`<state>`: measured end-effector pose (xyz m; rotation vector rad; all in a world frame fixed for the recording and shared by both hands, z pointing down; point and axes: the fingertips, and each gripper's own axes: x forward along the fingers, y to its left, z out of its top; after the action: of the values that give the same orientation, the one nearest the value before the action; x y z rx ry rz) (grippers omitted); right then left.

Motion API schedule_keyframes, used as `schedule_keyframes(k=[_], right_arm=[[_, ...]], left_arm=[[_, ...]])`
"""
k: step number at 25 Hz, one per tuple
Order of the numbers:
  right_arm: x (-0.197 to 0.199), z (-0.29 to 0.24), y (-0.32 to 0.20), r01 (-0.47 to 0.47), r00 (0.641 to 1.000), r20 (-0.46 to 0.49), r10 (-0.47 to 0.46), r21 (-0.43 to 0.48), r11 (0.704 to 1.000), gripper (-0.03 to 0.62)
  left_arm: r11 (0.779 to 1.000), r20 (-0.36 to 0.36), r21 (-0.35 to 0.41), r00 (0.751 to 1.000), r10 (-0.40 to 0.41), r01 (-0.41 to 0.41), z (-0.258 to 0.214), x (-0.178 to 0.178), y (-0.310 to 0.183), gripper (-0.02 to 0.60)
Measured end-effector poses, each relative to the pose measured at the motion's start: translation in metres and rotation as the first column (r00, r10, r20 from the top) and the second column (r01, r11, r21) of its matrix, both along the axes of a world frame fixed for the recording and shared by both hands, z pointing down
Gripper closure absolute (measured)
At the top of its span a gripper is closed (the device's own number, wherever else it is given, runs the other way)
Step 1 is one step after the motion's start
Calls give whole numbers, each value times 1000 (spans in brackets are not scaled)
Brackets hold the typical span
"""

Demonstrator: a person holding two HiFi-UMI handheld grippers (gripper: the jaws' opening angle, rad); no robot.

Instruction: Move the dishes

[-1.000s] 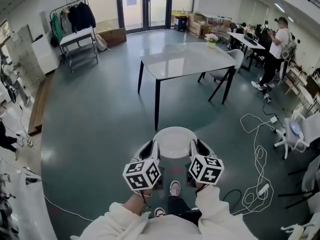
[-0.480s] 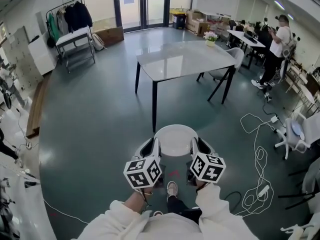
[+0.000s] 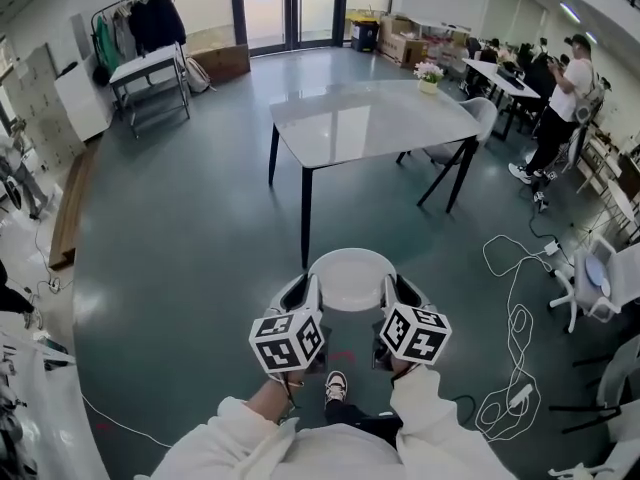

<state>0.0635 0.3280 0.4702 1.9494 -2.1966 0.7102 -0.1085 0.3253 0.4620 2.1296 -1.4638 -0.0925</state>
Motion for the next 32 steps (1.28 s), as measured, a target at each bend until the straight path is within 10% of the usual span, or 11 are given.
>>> schedule_keyframes(k=[32], right_arm=[[74,-4,-186,28,1000,2,-28,2,1000,476]], left_arm=[[1000,45,-20,999,-23,24,0,75,-183,541]])
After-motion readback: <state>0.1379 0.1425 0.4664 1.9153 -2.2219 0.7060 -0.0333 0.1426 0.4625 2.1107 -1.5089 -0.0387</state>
